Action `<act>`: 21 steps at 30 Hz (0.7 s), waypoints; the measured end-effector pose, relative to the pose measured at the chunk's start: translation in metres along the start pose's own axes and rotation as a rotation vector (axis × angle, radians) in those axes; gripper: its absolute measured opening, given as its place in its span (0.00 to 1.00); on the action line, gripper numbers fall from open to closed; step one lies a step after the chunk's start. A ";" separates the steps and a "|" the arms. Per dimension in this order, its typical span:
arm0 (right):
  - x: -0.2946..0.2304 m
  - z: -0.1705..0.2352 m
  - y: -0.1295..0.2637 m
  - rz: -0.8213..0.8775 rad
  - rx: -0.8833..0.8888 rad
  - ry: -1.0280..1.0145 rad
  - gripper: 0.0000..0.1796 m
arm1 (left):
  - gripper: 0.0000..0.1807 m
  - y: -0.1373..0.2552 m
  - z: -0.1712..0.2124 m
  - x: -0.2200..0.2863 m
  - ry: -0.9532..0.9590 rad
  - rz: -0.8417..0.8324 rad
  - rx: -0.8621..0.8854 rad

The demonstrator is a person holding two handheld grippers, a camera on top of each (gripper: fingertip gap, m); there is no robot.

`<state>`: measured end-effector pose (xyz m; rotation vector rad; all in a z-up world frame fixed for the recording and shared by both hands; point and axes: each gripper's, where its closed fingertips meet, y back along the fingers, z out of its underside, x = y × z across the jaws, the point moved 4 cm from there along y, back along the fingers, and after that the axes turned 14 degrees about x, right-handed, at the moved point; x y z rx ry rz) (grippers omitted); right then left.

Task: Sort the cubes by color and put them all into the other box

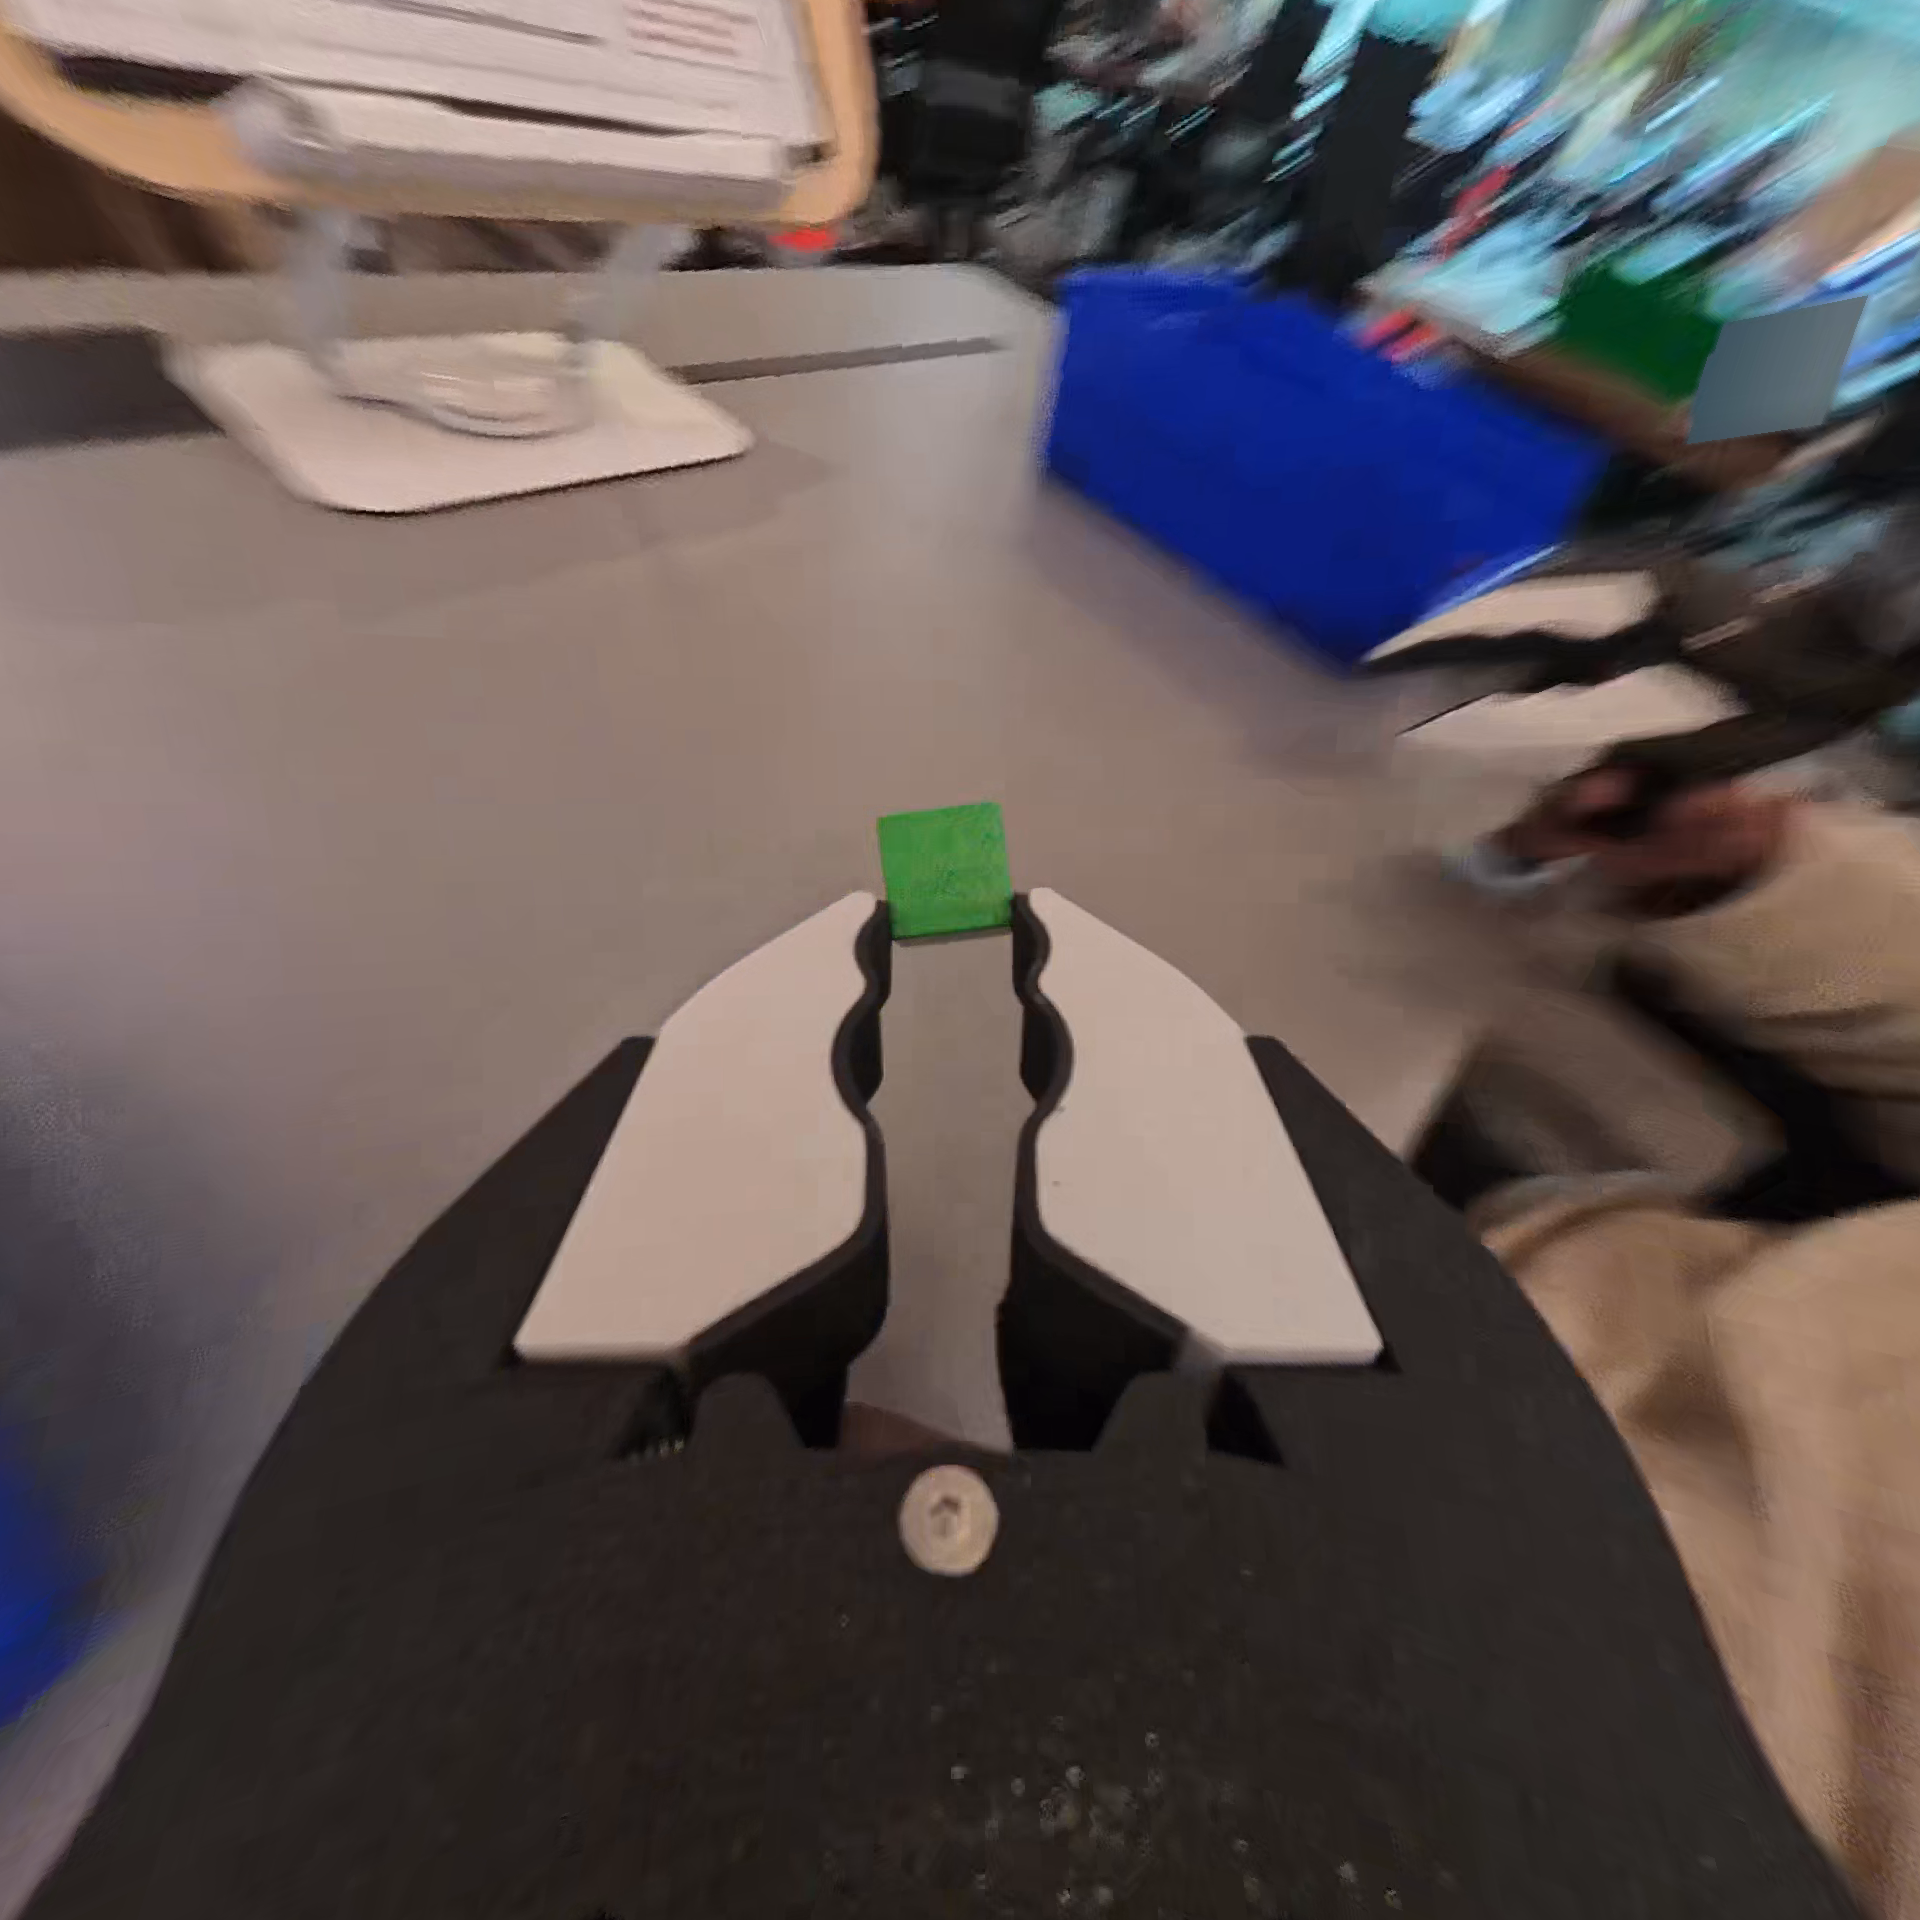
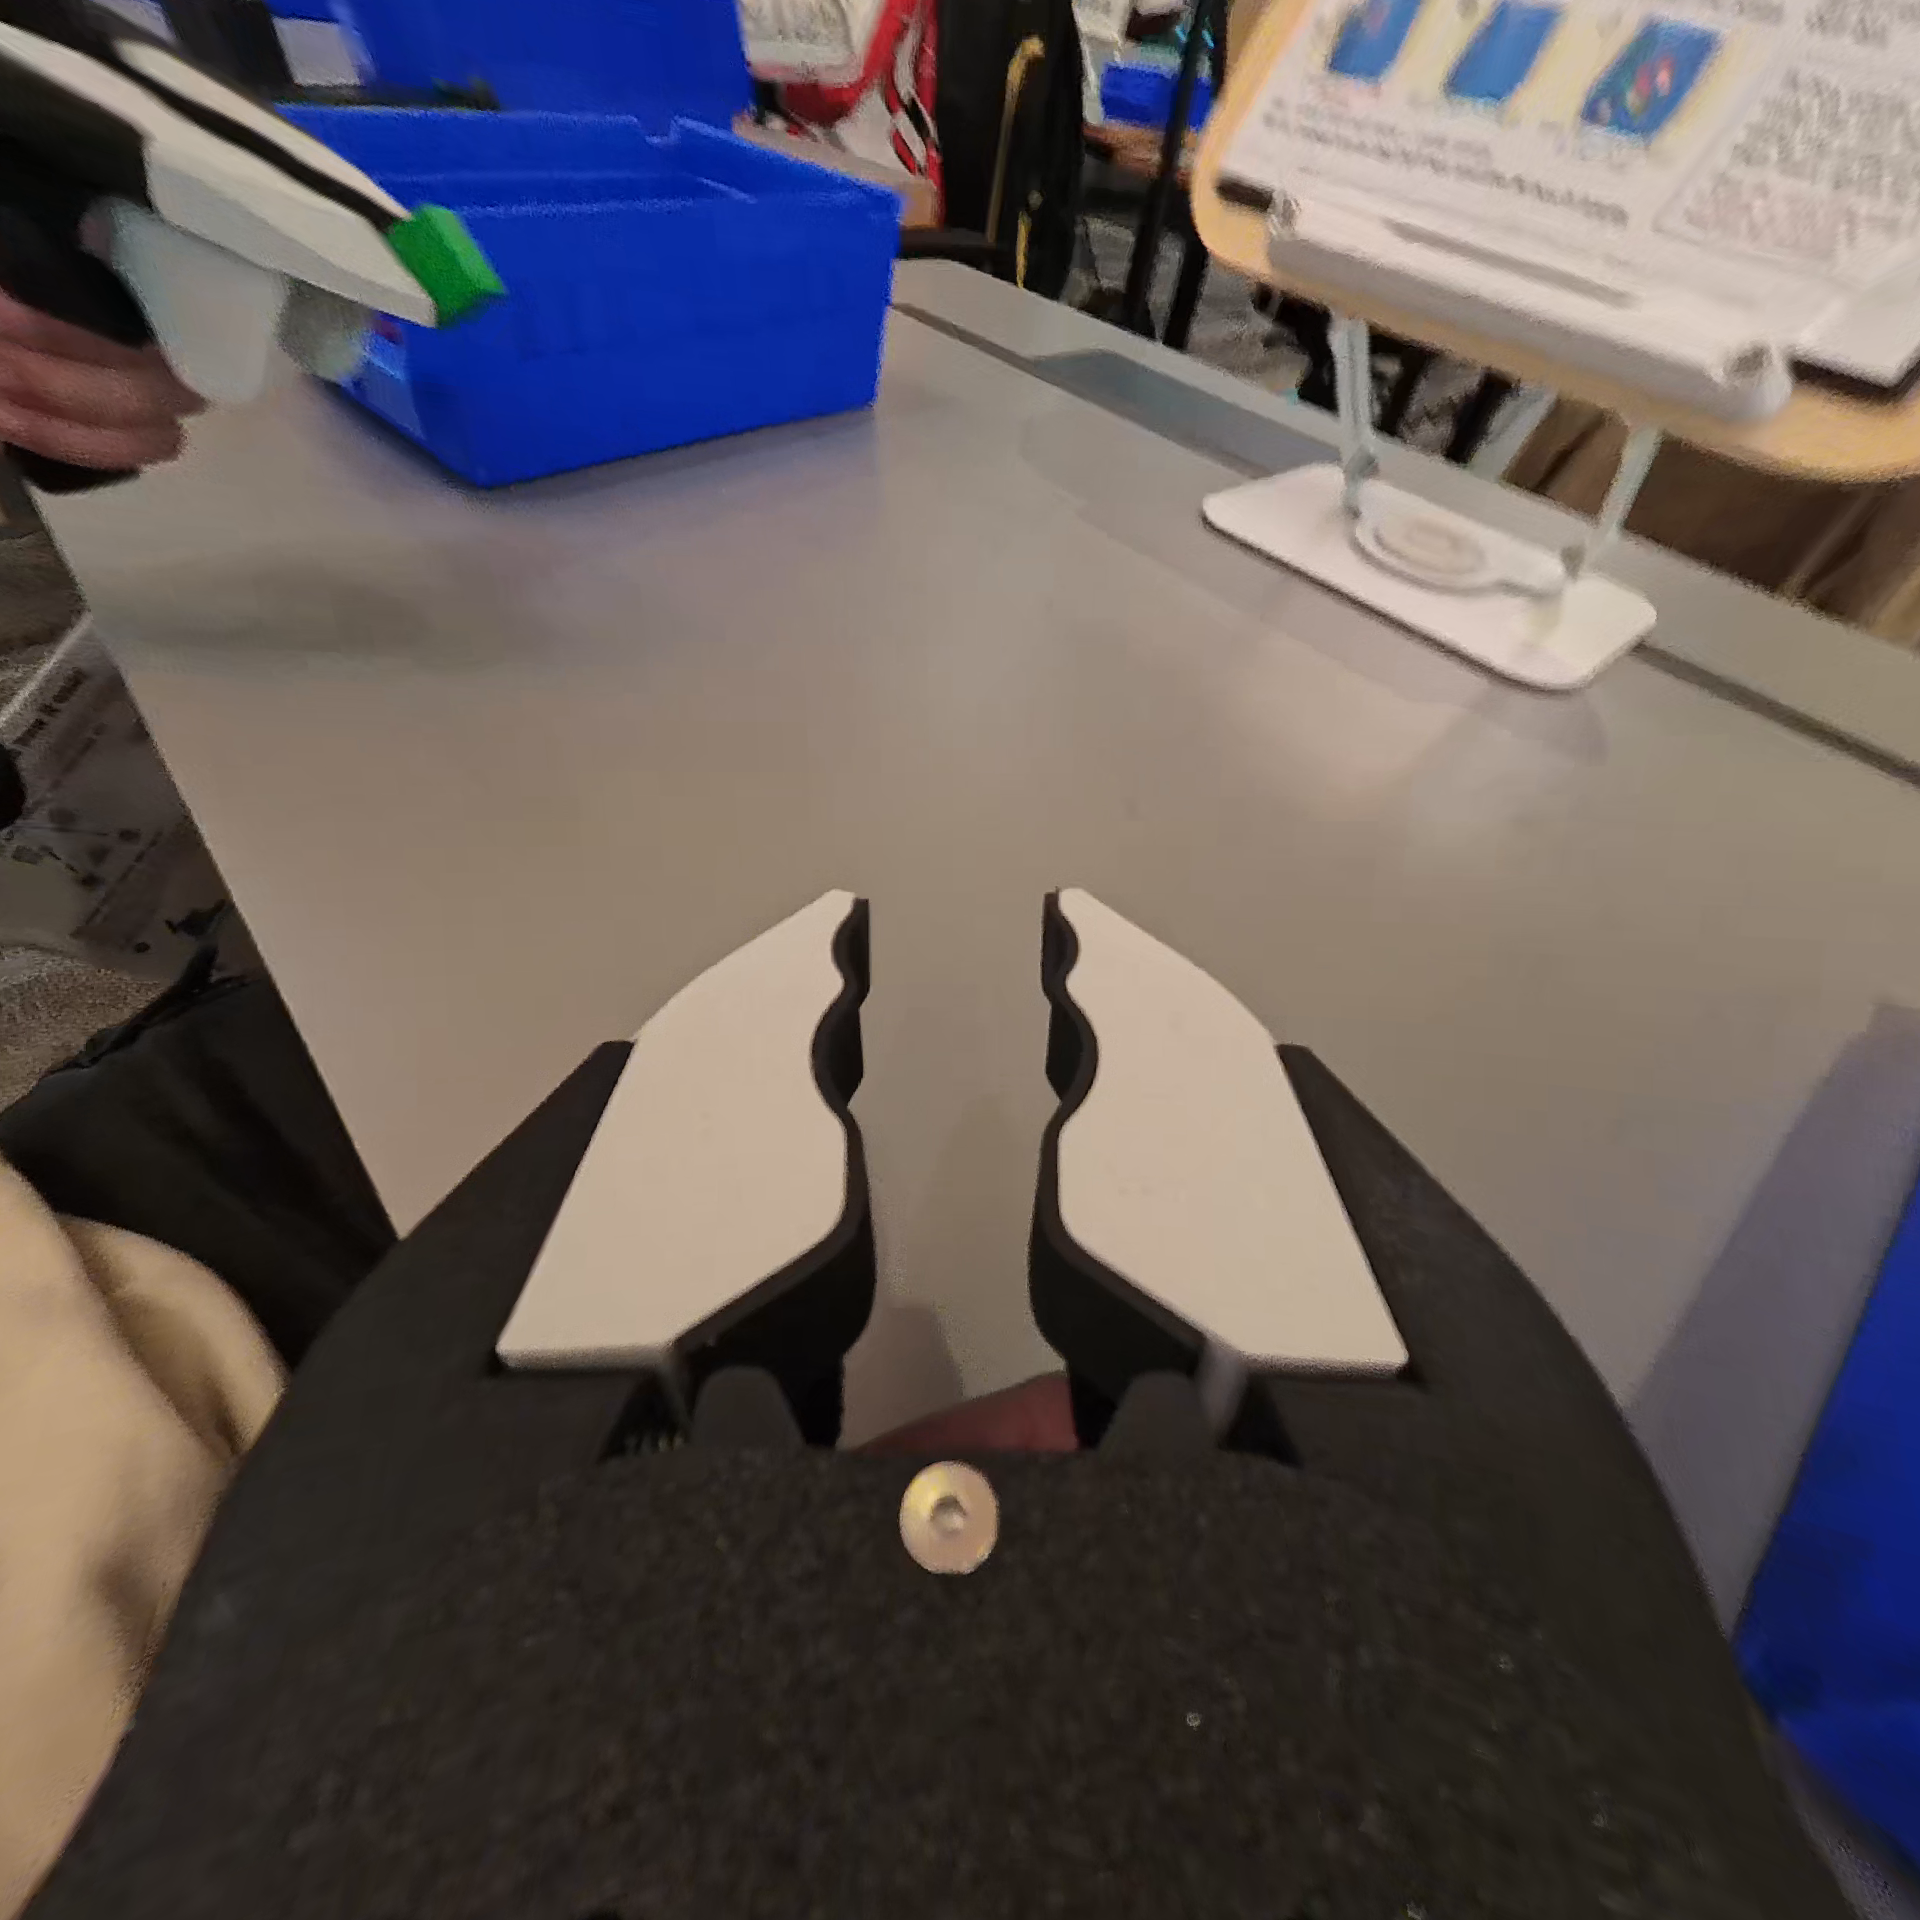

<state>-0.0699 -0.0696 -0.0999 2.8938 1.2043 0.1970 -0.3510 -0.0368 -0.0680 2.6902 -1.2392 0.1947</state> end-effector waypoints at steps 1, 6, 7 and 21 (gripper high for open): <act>-0.003 -0.007 -0.005 -0.032 0.029 0.039 0.18 | 0.12 -0.010 -0.004 0.014 0.114 0.110 0.022; -0.033 -0.049 -0.038 -0.165 0.176 0.331 0.22 | 0.12 -0.062 -0.019 0.073 0.617 0.599 -0.046; -0.038 -0.054 -0.043 -0.173 0.197 0.372 0.23 | 0.12 -0.071 -0.019 0.082 0.679 0.656 -0.066; -0.031 -0.062 -0.029 -0.093 0.302 0.356 0.13 | 0.26 -0.087 0.000 0.104 0.773 0.708 -0.112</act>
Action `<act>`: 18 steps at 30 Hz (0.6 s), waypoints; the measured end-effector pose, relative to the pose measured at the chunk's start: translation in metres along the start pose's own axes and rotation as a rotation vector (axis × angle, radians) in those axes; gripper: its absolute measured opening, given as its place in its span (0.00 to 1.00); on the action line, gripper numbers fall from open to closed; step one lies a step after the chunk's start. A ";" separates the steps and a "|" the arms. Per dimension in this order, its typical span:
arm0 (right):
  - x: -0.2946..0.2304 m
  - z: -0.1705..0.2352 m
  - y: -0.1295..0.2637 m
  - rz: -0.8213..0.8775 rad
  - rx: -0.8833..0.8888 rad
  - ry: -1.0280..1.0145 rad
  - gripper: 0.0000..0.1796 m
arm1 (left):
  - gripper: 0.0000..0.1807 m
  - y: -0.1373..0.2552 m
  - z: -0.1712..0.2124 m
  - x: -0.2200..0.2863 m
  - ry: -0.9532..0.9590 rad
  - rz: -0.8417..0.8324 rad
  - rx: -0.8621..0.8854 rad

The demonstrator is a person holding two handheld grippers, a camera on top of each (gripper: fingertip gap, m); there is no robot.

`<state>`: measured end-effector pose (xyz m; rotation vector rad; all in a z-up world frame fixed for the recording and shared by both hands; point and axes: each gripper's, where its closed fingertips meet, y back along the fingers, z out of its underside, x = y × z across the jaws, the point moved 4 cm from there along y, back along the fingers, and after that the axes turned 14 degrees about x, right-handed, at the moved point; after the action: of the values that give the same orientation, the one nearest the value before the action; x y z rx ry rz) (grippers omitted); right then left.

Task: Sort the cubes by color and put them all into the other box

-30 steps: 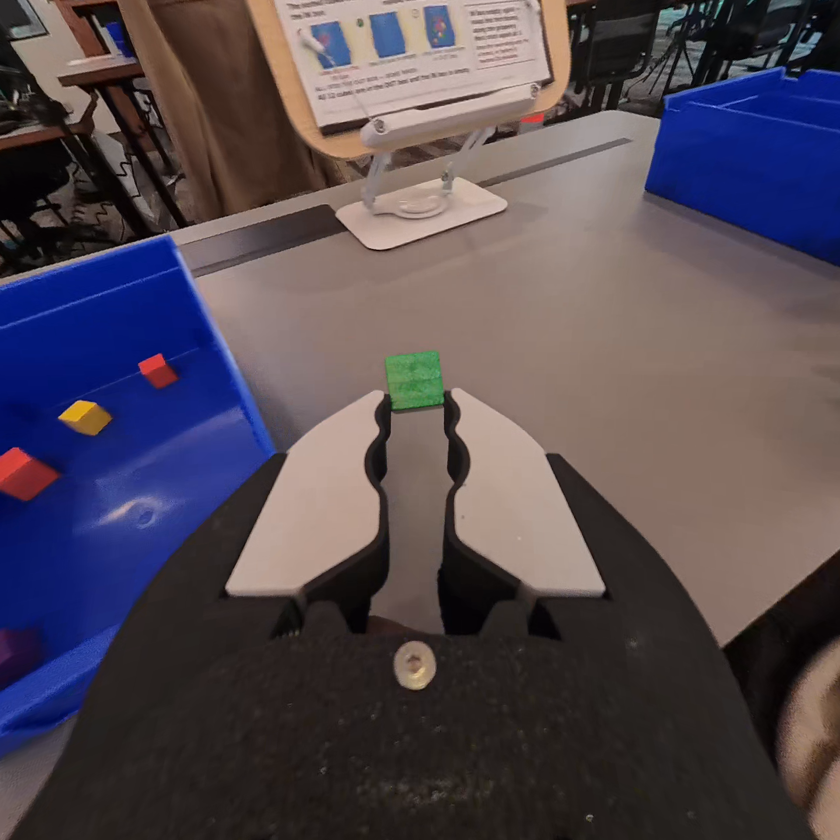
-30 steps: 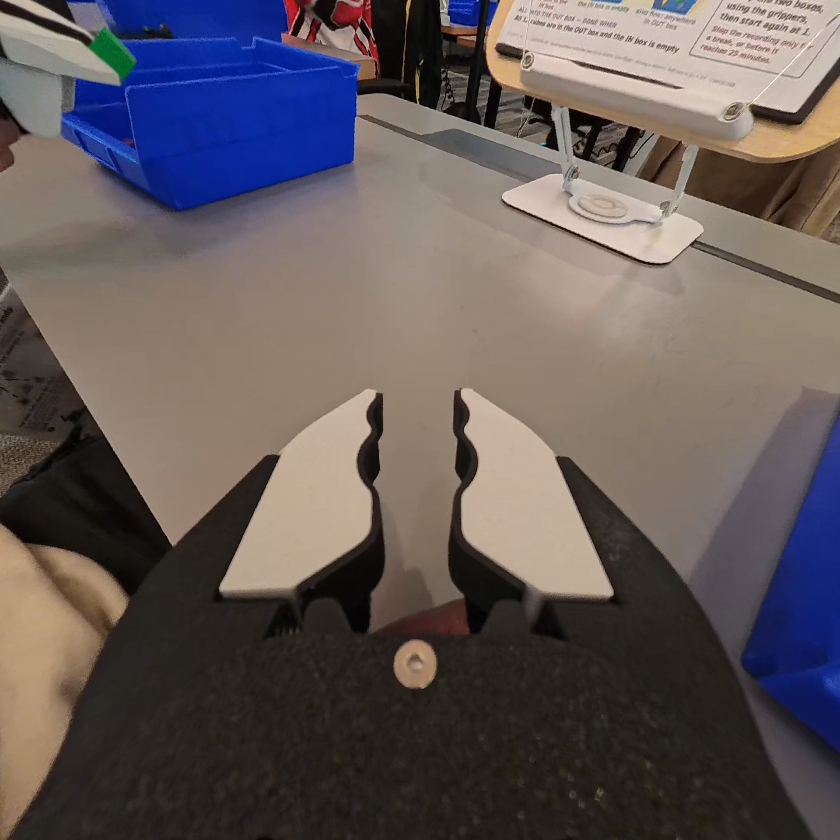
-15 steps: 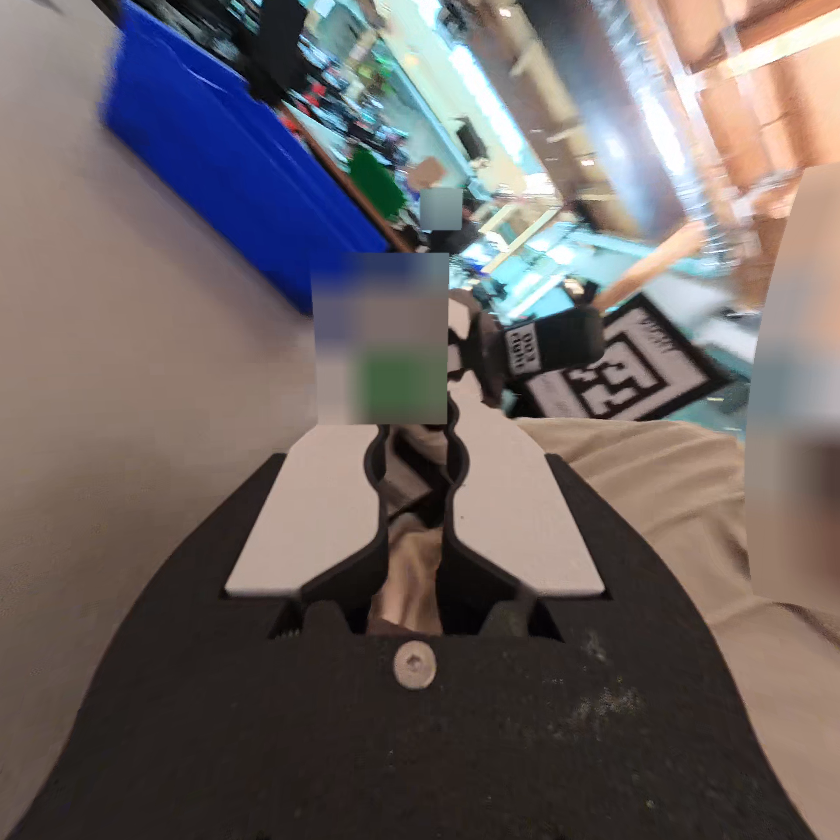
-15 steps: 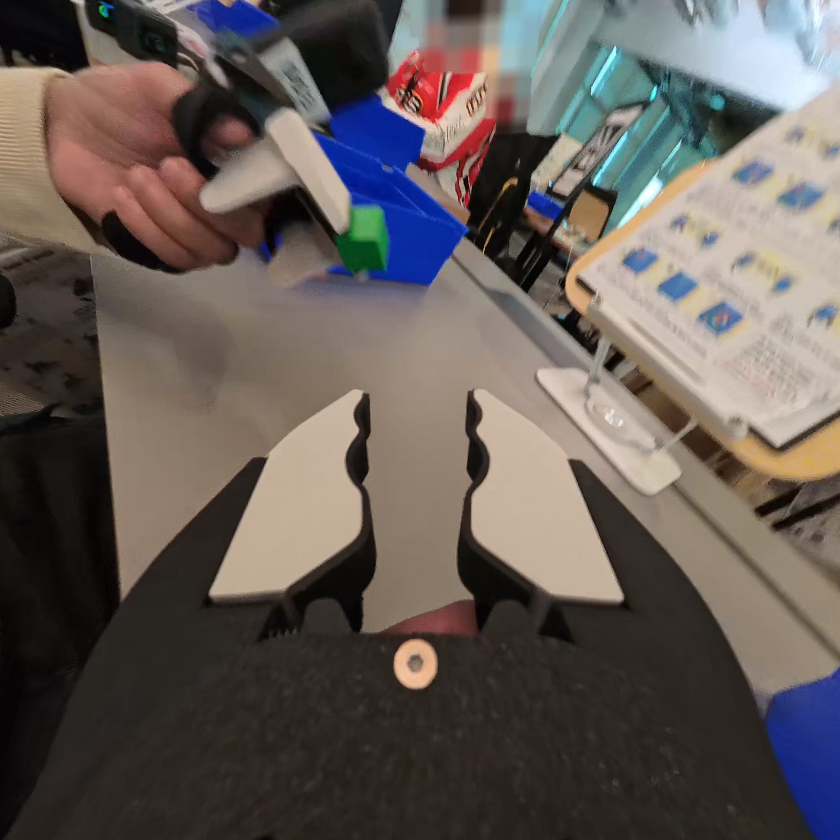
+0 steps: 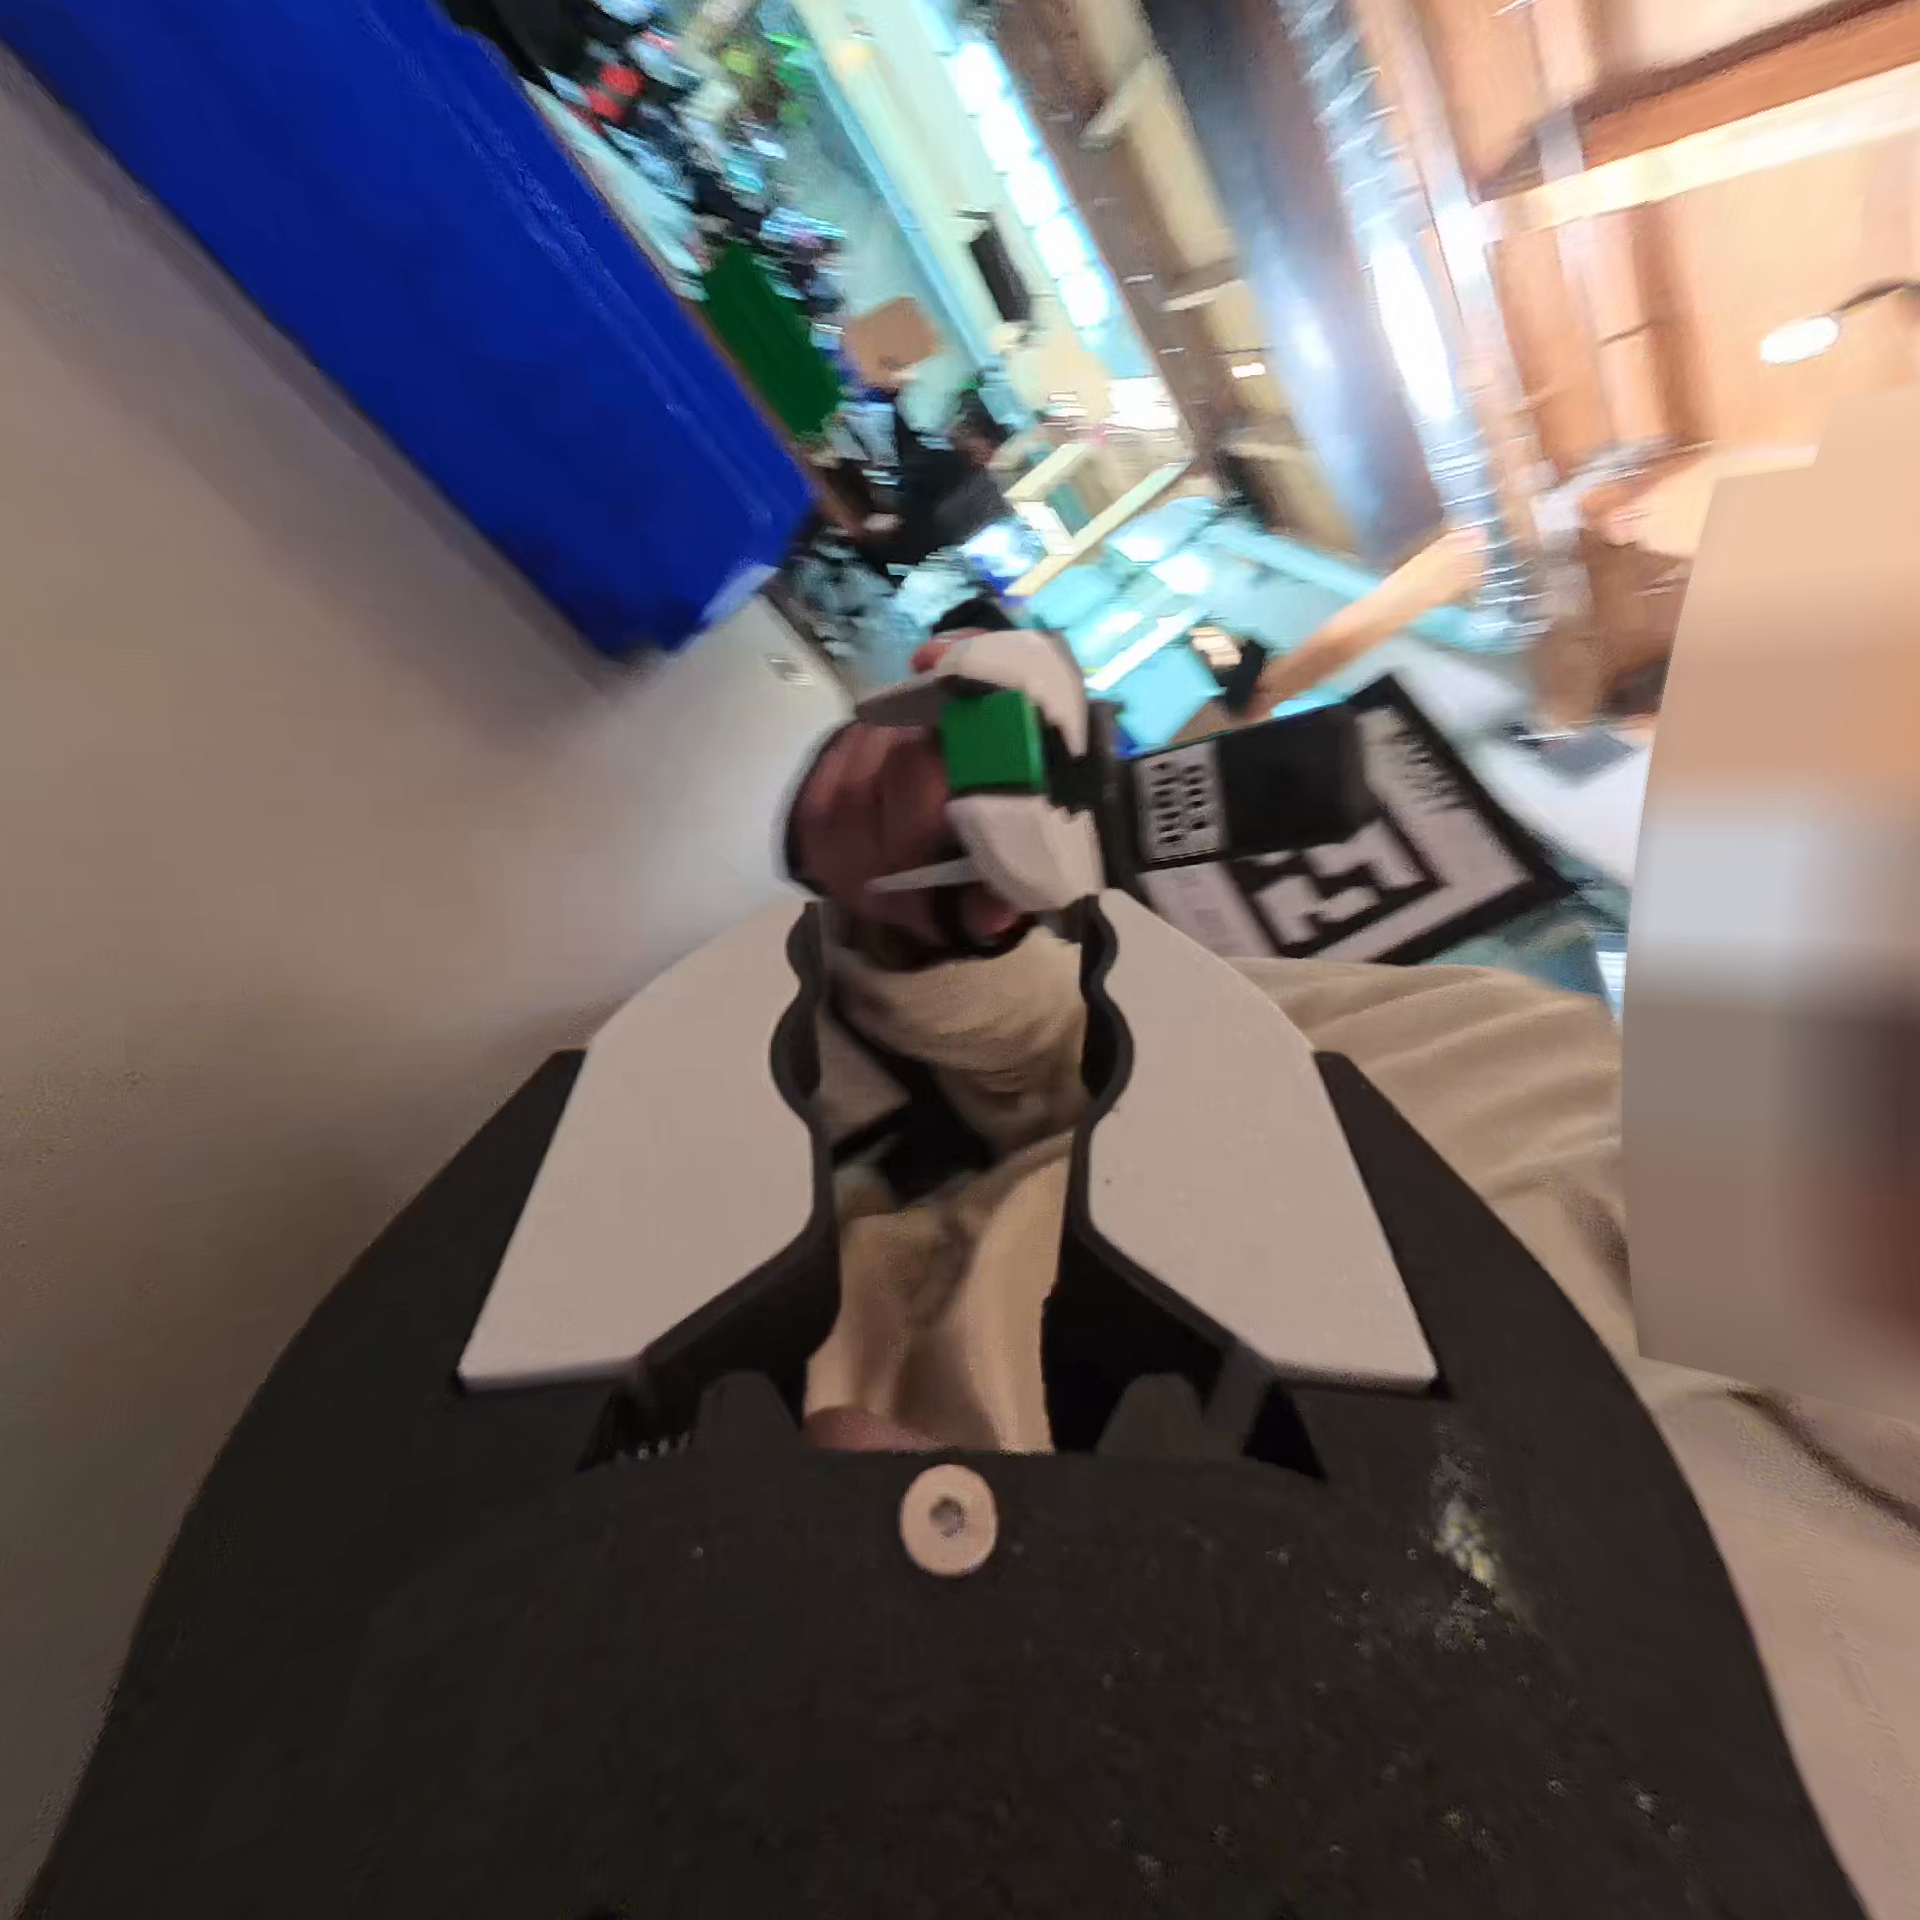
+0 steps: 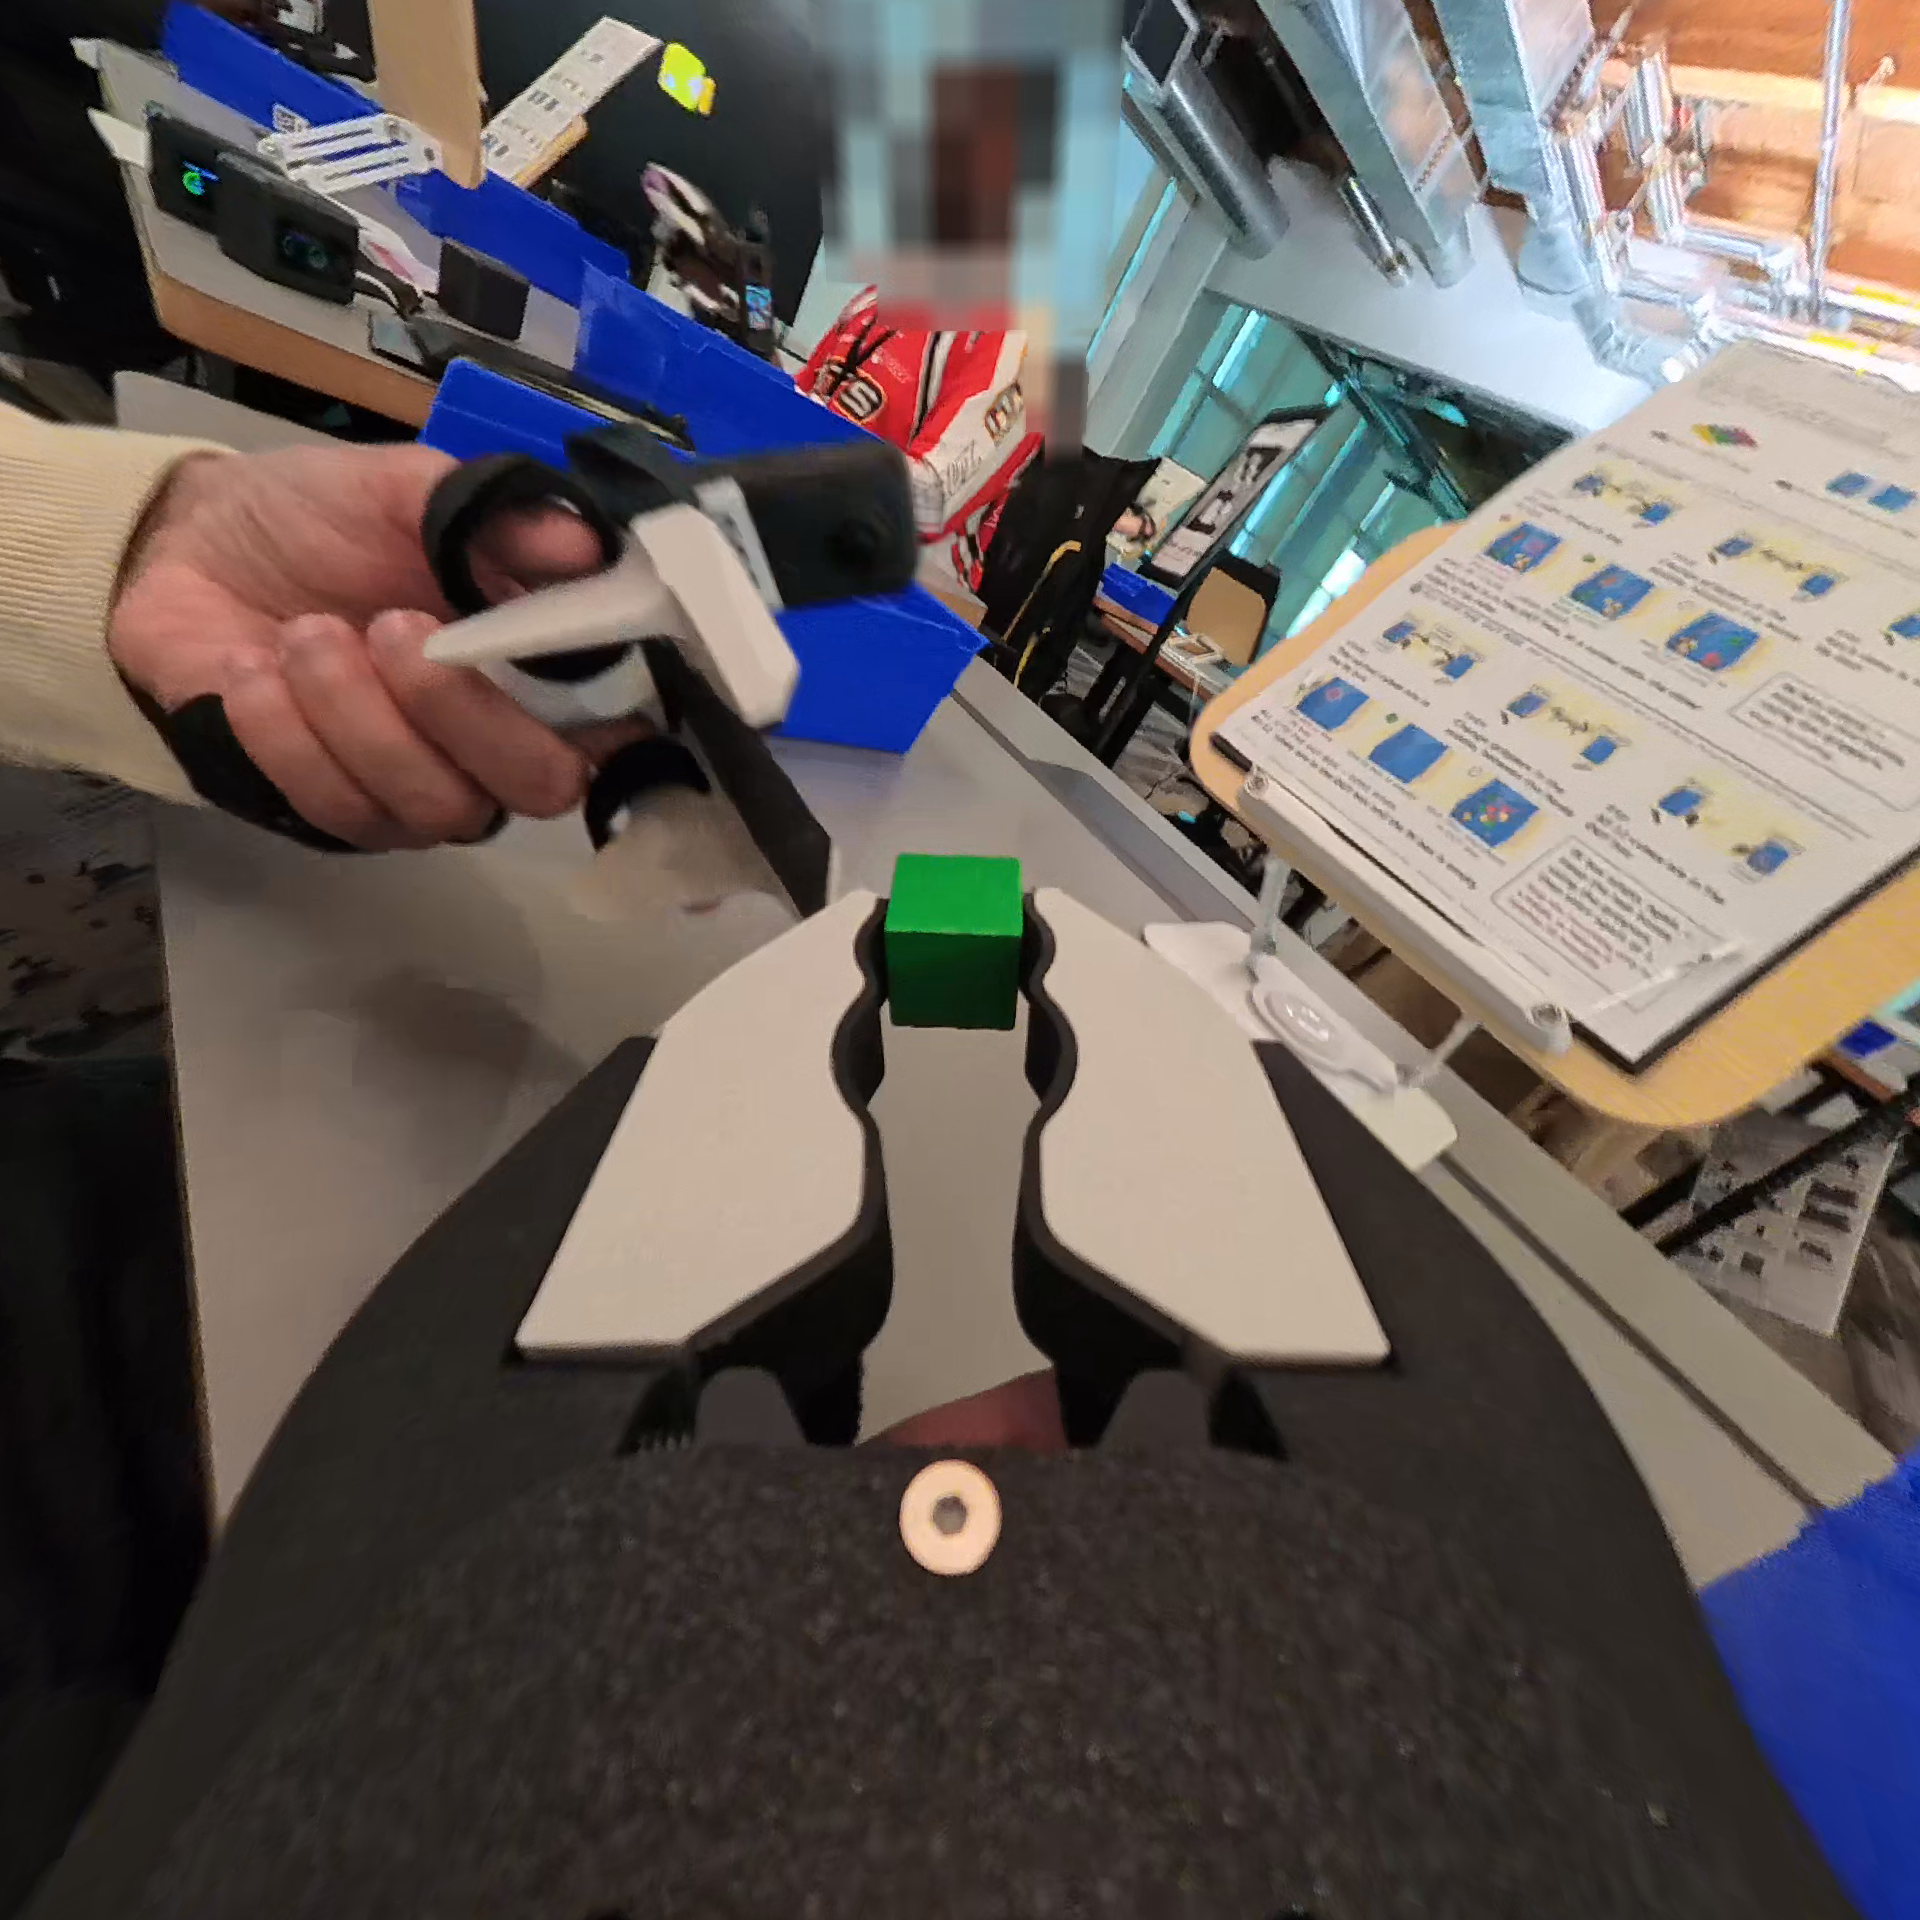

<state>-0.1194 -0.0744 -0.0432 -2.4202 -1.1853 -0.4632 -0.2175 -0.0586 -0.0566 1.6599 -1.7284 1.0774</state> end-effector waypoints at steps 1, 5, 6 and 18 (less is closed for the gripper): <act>0.002 0.002 0.007 0.023 -0.015 -0.017 0.13 | 0.28 0.009 0.000 -0.004 -0.087 -0.089 0.004; 0.003 0.018 0.042 0.145 -0.108 -0.101 0.13 | 0.29 0.065 -0.008 -0.036 -0.603 -0.675 0.051; 0.002 0.023 0.051 0.174 -0.133 -0.113 0.13 | 0.28 0.081 -0.011 -0.041 -0.718 -0.814 0.066; 0.233 0.029 0.116 0.598 -0.345 -0.243 0.13 | 0.25 0.091 0.003 -0.048 -0.745 -0.850 0.032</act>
<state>0.1133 0.0312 0.0149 -3.0241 -0.4255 -0.1967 -0.2999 -0.0390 -0.1145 2.6454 -1.0832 0.0756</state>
